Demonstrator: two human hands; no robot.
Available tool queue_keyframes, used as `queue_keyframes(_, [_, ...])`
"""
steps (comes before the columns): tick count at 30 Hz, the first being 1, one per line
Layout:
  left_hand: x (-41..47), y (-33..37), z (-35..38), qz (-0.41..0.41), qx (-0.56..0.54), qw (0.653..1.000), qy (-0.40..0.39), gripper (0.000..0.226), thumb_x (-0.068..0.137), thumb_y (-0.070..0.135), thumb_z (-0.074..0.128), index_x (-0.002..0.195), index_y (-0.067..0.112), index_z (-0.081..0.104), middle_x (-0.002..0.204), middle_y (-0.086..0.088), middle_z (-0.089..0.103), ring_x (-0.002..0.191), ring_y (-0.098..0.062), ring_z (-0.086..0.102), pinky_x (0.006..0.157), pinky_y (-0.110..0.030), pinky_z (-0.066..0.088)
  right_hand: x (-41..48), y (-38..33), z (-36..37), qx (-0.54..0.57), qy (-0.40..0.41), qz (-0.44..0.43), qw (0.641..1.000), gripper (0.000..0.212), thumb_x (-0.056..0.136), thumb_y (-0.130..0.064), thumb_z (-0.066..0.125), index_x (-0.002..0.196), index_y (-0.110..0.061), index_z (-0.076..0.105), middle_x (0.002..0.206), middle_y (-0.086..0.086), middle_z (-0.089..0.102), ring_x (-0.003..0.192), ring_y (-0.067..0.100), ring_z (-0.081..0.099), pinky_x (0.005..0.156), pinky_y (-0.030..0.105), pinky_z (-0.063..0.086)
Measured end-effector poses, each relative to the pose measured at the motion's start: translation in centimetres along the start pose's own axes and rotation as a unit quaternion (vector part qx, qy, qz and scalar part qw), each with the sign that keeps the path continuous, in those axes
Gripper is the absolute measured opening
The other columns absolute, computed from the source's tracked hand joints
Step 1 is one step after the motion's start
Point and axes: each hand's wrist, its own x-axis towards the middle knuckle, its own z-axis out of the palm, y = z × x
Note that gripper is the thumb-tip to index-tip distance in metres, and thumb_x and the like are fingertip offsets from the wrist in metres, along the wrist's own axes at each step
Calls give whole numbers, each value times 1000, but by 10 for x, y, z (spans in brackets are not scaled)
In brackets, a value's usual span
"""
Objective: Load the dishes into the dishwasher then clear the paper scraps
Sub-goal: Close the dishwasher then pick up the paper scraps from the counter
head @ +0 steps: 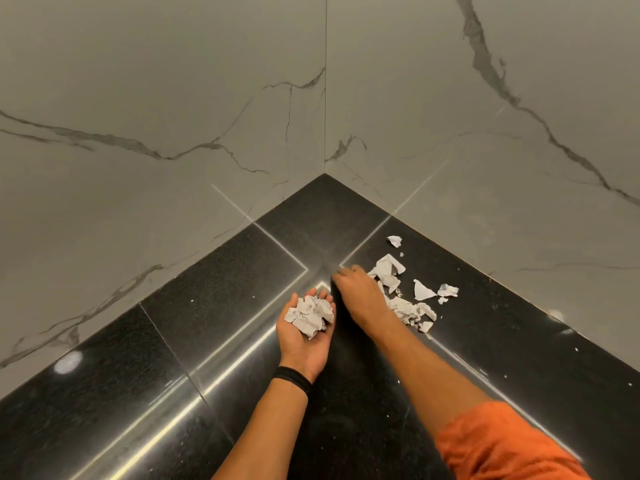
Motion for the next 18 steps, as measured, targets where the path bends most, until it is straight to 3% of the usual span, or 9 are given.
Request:
queue_keyframes(2, [-8, -2, -8, 5, 3, 1000, 11, 43, 100, 34, 51, 125, 1, 62, 125, -20, 64, 114, -31, 62, 101, -42, 48, -24, -3, 1, 30, 8, 3, 1000, 12, 91, -10, 56, 96, -11, 67, 101, 9, 68, 100, 30, 60, 78, 41, 48])
queue_keyframes(4, [-18, -5, -15, 6, -5, 1000, 14, 41, 99, 34, 52, 121, 1, 63, 117, -19, 65, 107, -31, 64, 97, -42, 49, -46, -7, -3, 142, 73, 57, 986, 16, 91, -10, 60, 99, -14, 74, 99, 5, 73, 98, 24, 65, 81, 35, 49])
queue_keyframes(8, [-34, -14, -21, 2, -4, 1000, 20, 33, 99, 35, 53, 109, 6, 65, 101, -15, 65, 91, -28, 66, 85, -40, 53, -79, -25, -30, 414, 164, 149, 883, 21, 93, -17, 70, 112, -24, 77, 102, -13, 75, 94, 3, 69, 86, 26, 55])
queue_keyframes(12, [-41, -23, -16, 3, -11, 1000, -4, 32, 90, 30, 55, 111, 8, 65, 104, -12, 64, 92, -26, 63, 92, -37, 46, -95, -55, -60, 543, 185, 143, 807, 23, 91, -11, 73, 110, -23, 75, 101, -11, 76, 97, 7, 71, 89, 29, 57])
queue_keyframes(15, [-49, -26, -9, -3, -13, 999, -31, 32, 89, 28, 54, 108, 6, 69, 102, -13, 67, 94, -26, 65, 96, -37, 45, -103, -74, -60, 530, 170, 127, 821, 23, 89, -11, 74, 107, -26, 75, 100, -13, 75, 97, 5, 70, 91, 33, 57])
queue_keyframes(18, [-57, -26, -6, -20, -4, 999, -37, 32, 93, 35, 54, 99, 7, 70, 99, -12, 67, 93, -27, 65, 102, -35, 45, -111, -86, -46, 391, 149, 92, 904, 25, 86, -19, 74, 107, -32, 75, 102, -15, 73, 99, 2, 65, 93, 35, 53])
